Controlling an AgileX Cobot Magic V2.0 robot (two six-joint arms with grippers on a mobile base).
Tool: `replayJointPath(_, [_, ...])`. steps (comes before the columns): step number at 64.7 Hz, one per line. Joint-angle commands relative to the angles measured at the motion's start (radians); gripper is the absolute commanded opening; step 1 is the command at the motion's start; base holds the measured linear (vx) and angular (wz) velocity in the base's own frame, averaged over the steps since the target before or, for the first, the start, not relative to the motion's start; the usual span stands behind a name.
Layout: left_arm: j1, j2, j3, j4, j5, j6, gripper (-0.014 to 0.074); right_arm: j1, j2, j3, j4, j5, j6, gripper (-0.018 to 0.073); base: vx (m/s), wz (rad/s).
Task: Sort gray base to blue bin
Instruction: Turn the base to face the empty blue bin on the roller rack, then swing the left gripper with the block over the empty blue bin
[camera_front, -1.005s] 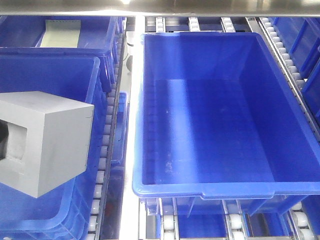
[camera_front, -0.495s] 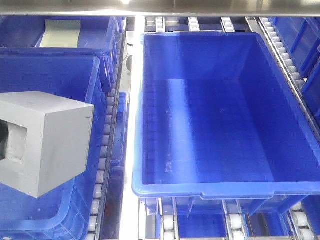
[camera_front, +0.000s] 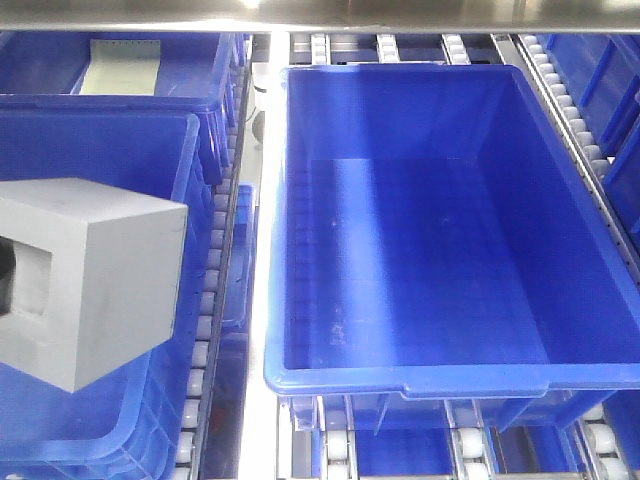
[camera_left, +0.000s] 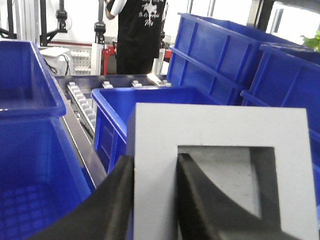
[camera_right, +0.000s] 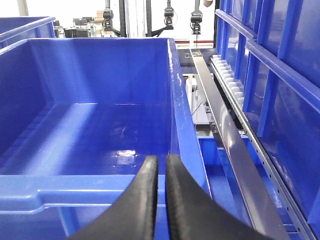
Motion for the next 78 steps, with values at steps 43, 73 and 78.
replayJointPath(43, [-0.316,0.804,-0.334,-0.003,-0.555,-0.015,0.0004,-0.004,-0.008,0.001,-0.004,-0.076,-0.007,-0.0004,0.0,0.0])
replayJointPath(73, [-0.316,1.274,-0.706,-0.004,-0.312,-0.015,0.0017,-0.004,-0.008,0.001,-0.004,-0.076,-0.007,-0.0004,0.0,0.0])
replayJointPath(78, [-0.316,1.293,-0.706,-0.004,-0.29,-0.015,0.0022,-0.004,-0.008,0.001,-0.004,-0.076,-0.007,-0.0004,0.0,0.0])
